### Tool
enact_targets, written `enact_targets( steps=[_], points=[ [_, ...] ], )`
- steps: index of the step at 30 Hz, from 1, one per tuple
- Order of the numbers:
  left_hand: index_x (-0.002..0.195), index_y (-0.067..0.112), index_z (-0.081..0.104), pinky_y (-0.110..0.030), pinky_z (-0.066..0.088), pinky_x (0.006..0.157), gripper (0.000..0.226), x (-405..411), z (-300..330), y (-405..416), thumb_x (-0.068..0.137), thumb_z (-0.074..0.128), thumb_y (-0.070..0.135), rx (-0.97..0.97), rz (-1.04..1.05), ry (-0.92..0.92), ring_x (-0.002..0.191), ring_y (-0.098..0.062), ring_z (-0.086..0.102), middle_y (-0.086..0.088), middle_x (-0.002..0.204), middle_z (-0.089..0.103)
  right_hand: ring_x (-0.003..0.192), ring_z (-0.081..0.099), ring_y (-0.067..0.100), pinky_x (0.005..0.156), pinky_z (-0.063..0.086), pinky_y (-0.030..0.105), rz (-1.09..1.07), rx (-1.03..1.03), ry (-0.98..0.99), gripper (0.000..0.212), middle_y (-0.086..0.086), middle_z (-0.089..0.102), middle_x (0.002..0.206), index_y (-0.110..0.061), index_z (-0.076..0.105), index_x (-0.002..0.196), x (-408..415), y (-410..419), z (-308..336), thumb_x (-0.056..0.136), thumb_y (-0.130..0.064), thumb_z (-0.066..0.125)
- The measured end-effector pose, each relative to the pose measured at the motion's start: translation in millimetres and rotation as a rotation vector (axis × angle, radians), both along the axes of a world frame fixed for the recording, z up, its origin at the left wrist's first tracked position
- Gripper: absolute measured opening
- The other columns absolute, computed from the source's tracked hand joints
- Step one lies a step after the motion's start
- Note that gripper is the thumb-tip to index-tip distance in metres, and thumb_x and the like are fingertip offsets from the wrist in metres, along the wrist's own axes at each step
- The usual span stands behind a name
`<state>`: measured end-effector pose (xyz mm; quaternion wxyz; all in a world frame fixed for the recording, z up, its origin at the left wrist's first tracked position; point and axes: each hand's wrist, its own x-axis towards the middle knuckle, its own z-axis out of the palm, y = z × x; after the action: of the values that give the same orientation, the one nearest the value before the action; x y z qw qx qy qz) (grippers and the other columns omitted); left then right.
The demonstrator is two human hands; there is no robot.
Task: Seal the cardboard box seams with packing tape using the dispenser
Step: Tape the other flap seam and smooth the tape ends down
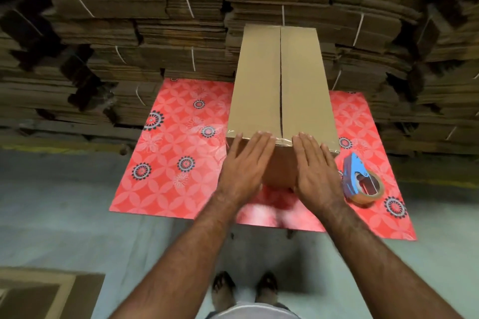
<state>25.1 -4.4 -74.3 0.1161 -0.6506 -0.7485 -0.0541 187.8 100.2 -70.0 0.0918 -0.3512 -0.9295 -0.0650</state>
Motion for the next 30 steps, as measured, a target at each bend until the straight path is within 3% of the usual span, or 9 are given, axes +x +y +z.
enact_targets(
  steps=[3, 6, 8, 12, 17, 21, 23, 26, 30],
  points=[
    [0.156, 0.010, 0.026, -0.054, 0.013, 0.122, 0.102, -17.3, -1.5, -16.2, 0.064, 0.068, 0.019, -0.002, 0.061, 0.023, 0.152, -0.019, 0.023, -0.005, 0.163, 0.029, 0.144, 0.037, 0.032, 0.118, 0.026, 0.049, 0.010, 0.016, -0.003, 0.083, 0.016, 0.038, 0.156, -0.002, 0.037, 0.151, 1.6, -0.1, 1.7, 0.072, -0.008, 0.060],
    [0.152, 0.009, 0.037, -0.054, 0.016, 0.122, 0.094, -16.0, -4.6, -20.8, 0.063, 0.064, 0.020, 0.106, 0.197, -0.041, 0.149, -0.020, 0.030, -0.005, 0.159, 0.037, 0.142, 0.039, 0.033, 0.118, 0.024, 0.048, 0.012, 0.005, 0.014, 0.084, 0.017, 0.039, 0.155, 0.000, 0.038, 0.150, 2.7, -1.2, 2.5, 0.067, -0.012, 0.050],
    [0.147, 0.005, 0.044, -0.055, 0.020, 0.120, 0.087, -10.8, -3.9, -18.0, 0.064, 0.061, 0.024, 0.170, 0.242, -0.087, 0.147, -0.024, 0.035, -0.009, 0.155, 0.043, 0.143, 0.038, 0.032, 0.118, 0.024, 0.049, 0.013, 0.006, 0.020, 0.089, 0.018, 0.038, 0.156, 0.000, 0.038, 0.150, 2.3, -0.8, 1.5, 0.064, -0.012, 0.056],
    [0.149, 0.005, 0.040, -0.052, 0.019, 0.122, 0.084, 8.2, -2.8, 5.3, 0.072, 0.063, 0.026, 0.110, 0.018, -0.062, 0.148, -0.026, 0.031, -0.012, 0.158, 0.038, 0.143, 0.037, 0.031, 0.119, 0.024, 0.049, 0.020, 0.010, 0.053, 0.090, 0.018, 0.040, 0.155, 0.000, 0.039, 0.150, 1.8, 0.6, -2.7, 0.065, -0.013, 0.066],
    [0.145, 0.015, 0.051, -0.051, 0.027, 0.119, 0.070, -30.0, -8.4, -15.7, 0.080, 0.063, 0.039, 0.332, 0.197, -0.287, 0.145, -0.022, 0.038, -0.002, 0.154, 0.046, 0.143, 0.038, 0.030, 0.118, 0.025, 0.047, 0.070, -0.005, 0.030, 0.098, 0.016, 0.040, 0.155, -0.002, 0.038, 0.150, 7.7, 3.7, 2.3, 0.059, -0.018, 0.072],
    [0.127, 0.023, 0.068, -0.034, 0.039, 0.112, 0.063, -75.8, 3.9, -18.9, 0.079, 0.071, 0.063, 0.305, 0.102, -0.595, 0.135, -0.019, 0.050, -0.005, 0.148, 0.051, 0.135, 0.046, 0.032, 0.110, 0.034, 0.047, 0.079, -0.066, 0.143, 0.080, 0.016, 0.050, 0.146, -0.004, 0.049, 0.142, -1.2, 7.2, 13.5, 0.071, -0.039, 0.060],
    [0.114, 0.021, 0.074, -0.029, 0.047, 0.103, 0.053, -91.2, 16.3, -10.1, 0.074, 0.081, 0.055, 0.284, 0.087, -0.665, 0.121, -0.017, 0.058, -0.006, 0.132, 0.061, 0.129, 0.050, 0.032, 0.106, 0.038, 0.045, 0.176, -0.115, 0.220, 0.068, 0.013, 0.055, 0.139, -0.007, 0.053, 0.136, -18.0, 7.8, 22.9, 0.077, -0.042, 0.058],
    [0.103, 0.013, 0.073, -0.038, 0.057, 0.077, 0.038, -109.2, 25.1, 0.0, 0.074, 0.086, 0.034, 0.190, 0.032, -0.665, 0.086, -0.020, 0.066, -0.003, 0.096, 0.067, 0.114, 0.058, 0.029, 0.093, 0.045, 0.041, 0.325, -0.181, 0.274, 0.042, 0.006, 0.064, 0.120, -0.015, 0.063, 0.120, -45.2, 6.0, 29.2, 0.083, -0.035, 0.061],
    [0.091, 0.007, 0.064, -0.036, 0.054, 0.064, 0.024, -112.7, 26.6, 3.1, 0.082, 0.081, 0.021, 0.112, -0.021, -0.554, 0.070, -0.020, 0.060, 0.000, 0.078, 0.062, 0.091, 0.061, 0.030, 0.074, 0.042, 0.037, 0.316, -0.177, 0.301, 0.025, -0.001, 0.067, 0.101, -0.021, 0.066, 0.104, -52.2, 12.8, 19.9, 0.080, -0.019, 0.062]
  ],
)
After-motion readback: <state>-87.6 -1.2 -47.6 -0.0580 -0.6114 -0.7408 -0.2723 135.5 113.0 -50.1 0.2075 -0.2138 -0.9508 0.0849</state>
